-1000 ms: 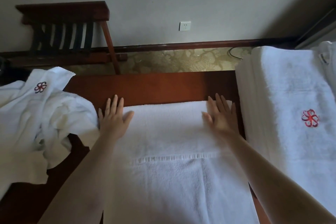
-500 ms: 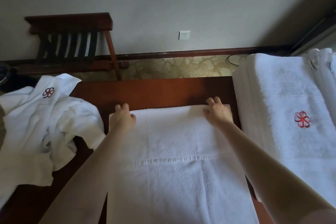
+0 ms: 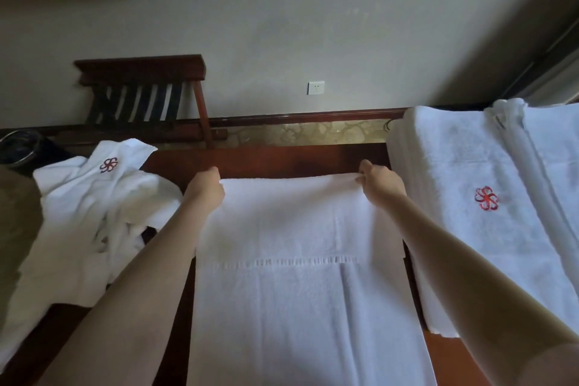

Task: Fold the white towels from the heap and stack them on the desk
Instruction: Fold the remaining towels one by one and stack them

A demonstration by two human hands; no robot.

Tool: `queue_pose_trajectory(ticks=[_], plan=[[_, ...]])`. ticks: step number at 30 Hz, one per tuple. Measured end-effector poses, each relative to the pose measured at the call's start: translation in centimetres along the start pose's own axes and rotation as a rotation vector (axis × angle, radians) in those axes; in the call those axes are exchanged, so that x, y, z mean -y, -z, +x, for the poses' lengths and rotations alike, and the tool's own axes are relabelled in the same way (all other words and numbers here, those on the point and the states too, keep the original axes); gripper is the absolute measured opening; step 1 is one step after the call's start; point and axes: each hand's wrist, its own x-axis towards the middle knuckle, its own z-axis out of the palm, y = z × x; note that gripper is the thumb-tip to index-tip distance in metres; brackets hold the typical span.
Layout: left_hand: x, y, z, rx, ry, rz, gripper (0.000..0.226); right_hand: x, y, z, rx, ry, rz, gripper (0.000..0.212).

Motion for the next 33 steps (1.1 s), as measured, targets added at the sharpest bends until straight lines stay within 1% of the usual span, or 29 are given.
queue_pose_trajectory(ticks=[4, 9, 14, 17, 20, 24, 28, 33], plan=[[-1.0, 1.3, -0.9, -0.11, -0.005, -0.029, 0.023, 0.2, 1.3, -0.6, -0.116, -0.003, 0.065, 0.015], [-1.5, 2.8, -2.0, -0.261, -0.067, -0.081, 0.024, 0.3, 3.0, -1.4, -0.257, -0.023, 0.121, 0.012], [-1.2, 3.9, -4.4, -0.357, -0.115, -0.147, 0.022, 0.6, 4.5, -3.4, -0.302, -0.019, 0.208, 0.017], [-0.3, 3.6, -6.5, -0.39, -0.176, -0.177, 0.019, 0.6, 4.6, -5.8, -0.34, -0.027, 0.257, 0.016], [0.8, 2.7, -9.4, -0.392, -0.19, -0.2, 0.017, 0.3, 3.8, -8.9, -0.366, -0.031, 0.28, 0.015], [2.5, 0.8, -12.7, -0.39, -0.216, -0.141, 0.015, -0.1, 1.8, -12.8, -0.387, -0.056, 0.261, 0.01], [4.2, -1.7, -15.2, -0.374, -0.283, -0.084, 0.019, -0.6, -0.7, -16.0, -0.366, -0.055, 0.128, 0.01], [5.5, -5.9, -17.7, -0.287, -0.311, 0.036, 0.013, -1.6, -3.4, -19.5, -0.313, 0.026, -0.026, 0.005]])
